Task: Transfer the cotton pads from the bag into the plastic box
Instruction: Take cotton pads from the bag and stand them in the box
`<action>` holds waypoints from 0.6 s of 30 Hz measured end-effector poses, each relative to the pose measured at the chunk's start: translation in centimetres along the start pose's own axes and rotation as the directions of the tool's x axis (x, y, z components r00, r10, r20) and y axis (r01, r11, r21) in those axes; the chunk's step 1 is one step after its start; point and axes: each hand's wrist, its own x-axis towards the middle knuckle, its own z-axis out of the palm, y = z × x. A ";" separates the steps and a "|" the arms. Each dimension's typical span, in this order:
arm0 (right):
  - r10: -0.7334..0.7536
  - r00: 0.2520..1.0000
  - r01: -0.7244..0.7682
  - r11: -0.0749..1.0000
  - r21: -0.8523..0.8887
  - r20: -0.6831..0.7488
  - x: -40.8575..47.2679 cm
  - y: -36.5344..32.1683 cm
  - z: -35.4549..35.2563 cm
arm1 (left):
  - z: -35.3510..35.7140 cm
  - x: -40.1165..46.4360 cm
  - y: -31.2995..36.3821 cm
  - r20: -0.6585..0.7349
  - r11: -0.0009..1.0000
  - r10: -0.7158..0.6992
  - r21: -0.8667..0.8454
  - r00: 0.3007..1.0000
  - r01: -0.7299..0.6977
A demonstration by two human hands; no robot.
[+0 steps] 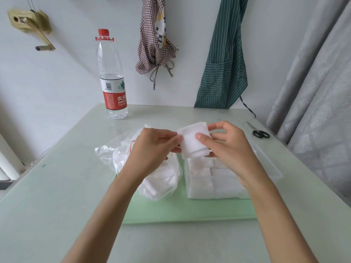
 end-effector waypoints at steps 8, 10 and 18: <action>-0.196 0.882 0.235 0.971 0.040 -0.428 0.5 0.4 -0.3 | 0.3 0.0 0.4 0.024 0.978 -0.121 -0.171 0.992 0.123; -0.146 0.885 0.251 0.949 0.189 -0.442 0.7 0.0 -1.6 | 0.0 0.0 0.4 0.044 0.975 -0.145 -0.167 0.988 0.150; -0.047 0.930 0.047 0.999 0.009 0.365 -1.5 -1.8 -4.8 | -1.0 0.0 0.2 0.221 0.988 -0.137 0.096 0.966 0.118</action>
